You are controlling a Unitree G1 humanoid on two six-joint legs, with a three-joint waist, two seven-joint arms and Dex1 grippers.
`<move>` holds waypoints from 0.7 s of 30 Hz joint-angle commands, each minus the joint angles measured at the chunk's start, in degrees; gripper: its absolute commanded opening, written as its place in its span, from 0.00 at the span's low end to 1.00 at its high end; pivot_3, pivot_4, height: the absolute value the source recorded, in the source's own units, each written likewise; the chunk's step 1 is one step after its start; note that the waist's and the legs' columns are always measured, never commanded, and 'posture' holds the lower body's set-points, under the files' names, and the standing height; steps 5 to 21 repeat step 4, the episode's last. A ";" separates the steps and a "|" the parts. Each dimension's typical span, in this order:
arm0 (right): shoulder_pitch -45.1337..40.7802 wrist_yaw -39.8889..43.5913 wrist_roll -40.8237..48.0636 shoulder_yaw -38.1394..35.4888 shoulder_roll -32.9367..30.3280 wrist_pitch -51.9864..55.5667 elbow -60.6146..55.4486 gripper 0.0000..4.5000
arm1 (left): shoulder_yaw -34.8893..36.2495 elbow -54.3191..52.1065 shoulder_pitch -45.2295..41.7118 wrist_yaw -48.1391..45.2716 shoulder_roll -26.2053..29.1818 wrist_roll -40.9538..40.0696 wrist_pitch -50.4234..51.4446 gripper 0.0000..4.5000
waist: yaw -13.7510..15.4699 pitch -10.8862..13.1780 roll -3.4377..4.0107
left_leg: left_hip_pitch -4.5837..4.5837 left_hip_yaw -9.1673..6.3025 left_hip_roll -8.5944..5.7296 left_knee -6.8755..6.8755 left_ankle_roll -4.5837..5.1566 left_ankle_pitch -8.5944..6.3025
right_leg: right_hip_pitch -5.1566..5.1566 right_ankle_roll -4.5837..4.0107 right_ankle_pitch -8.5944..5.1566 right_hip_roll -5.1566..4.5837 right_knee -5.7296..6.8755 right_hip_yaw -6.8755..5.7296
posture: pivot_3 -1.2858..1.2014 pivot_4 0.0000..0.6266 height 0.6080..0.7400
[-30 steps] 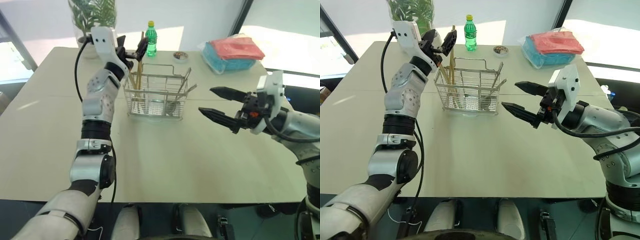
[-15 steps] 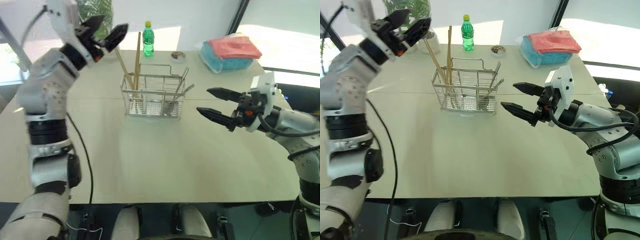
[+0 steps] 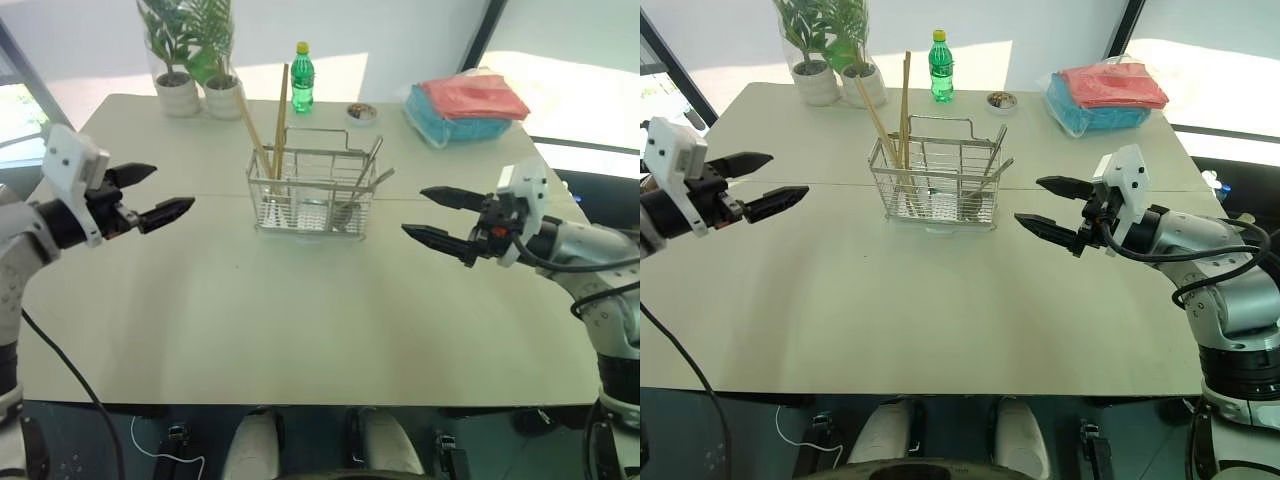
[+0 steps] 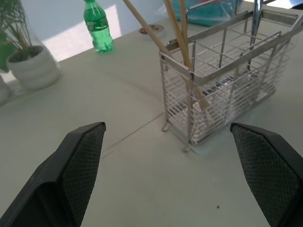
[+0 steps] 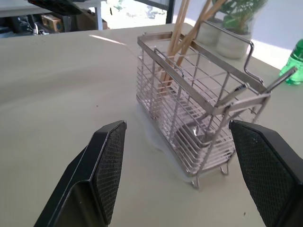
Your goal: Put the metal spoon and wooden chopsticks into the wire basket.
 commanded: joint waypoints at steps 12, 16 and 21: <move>-0.32 0.19 -1.25 -1.08 0.18 -1.61 0.07 0.80 | 3.58 -6.33 4.18 -0.01 1.14 -2.28 1.57 0.99 | -0.11 0.02 0.04 | 0.01 0.01 0.01 -0.01 0.00 0.00 | -0.02 0.00 0.00 0.01 0.00 0.00 | 0.52 0.24 0.87; -0.32 0.19 -1.25 -1.08 0.18 -1.61 0.07 0.80 | 3.58 -6.33 4.18 -0.01 1.14 -2.28 1.57 0.99 | -0.11 0.02 0.04 | 0.01 0.01 0.01 -0.01 0.00 0.00 | -0.02 0.00 0.00 0.01 0.00 0.00 | 0.52 0.24 0.87; -0.32 0.19 -1.25 -1.08 0.18 -1.61 0.07 0.80 | 3.58 -6.33 4.18 -0.01 1.14 -2.28 1.57 0.99 | -0.11 0.02 0.04 | 0.01 0.01 0.01 -0.01 0.00 0.00 | -0.02 0.00 0.00 0.01 0.00 0.00 | 0.52 0.24 0.87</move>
